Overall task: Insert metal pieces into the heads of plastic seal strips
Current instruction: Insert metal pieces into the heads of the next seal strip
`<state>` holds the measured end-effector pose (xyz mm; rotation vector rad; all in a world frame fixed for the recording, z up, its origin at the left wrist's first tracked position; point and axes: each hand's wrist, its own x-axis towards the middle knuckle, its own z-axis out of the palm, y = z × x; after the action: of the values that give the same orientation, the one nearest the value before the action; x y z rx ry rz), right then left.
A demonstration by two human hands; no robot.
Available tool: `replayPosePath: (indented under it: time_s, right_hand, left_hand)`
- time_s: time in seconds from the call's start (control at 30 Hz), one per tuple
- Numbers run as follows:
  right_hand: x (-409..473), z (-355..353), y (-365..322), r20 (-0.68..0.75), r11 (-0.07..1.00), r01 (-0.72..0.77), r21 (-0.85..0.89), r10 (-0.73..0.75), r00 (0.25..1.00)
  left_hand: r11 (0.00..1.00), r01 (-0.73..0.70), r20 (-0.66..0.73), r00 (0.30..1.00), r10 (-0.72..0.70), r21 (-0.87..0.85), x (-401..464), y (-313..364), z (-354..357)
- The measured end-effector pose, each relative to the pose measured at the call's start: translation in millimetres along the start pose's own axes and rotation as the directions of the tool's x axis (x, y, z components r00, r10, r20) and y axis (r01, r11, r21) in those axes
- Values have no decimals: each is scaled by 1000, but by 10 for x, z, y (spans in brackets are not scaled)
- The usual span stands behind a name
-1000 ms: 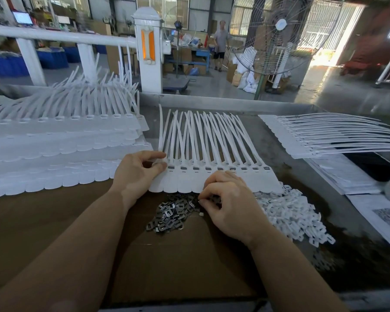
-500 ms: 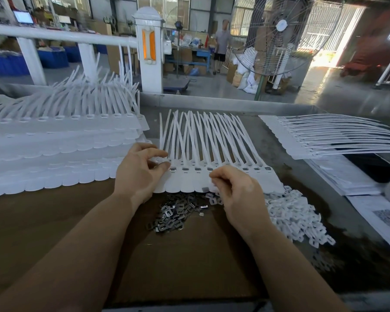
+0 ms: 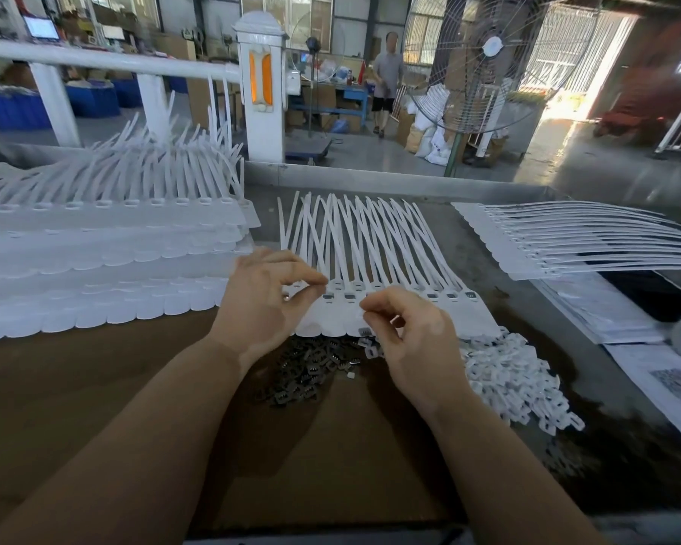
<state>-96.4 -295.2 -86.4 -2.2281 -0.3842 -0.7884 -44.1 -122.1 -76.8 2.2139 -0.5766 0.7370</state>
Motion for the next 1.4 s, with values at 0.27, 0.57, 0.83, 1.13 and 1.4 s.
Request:
replayPosePath:
  time_s: [0.27,0.57,0.83,1.13,1.4]
  right_hand:
    - [37,37,7,-41,993,-1,116,6,999]
    - [26,38,15,-36,985,-4,170,10,999]
    - [-23,4,53,-51,993,13,-115,-19,999]
    - [-36,-17,4,-15,996,53,-71,-54,998]
    - [-34,-9,3,-15,994,33,-108,-35,999]
  left_hand:
    - [993,-119,157,980,121,-23,-14,104,16]
    - [993,-49,208,976,70,-107,1,141,40]
    - [900,391,80,920,-383,-194,55,-74,-37]
    - [865,500,46,866,-498,-48,65,-226,-66]
    - [854,517,111,847,-520,53,60,-253,-94]
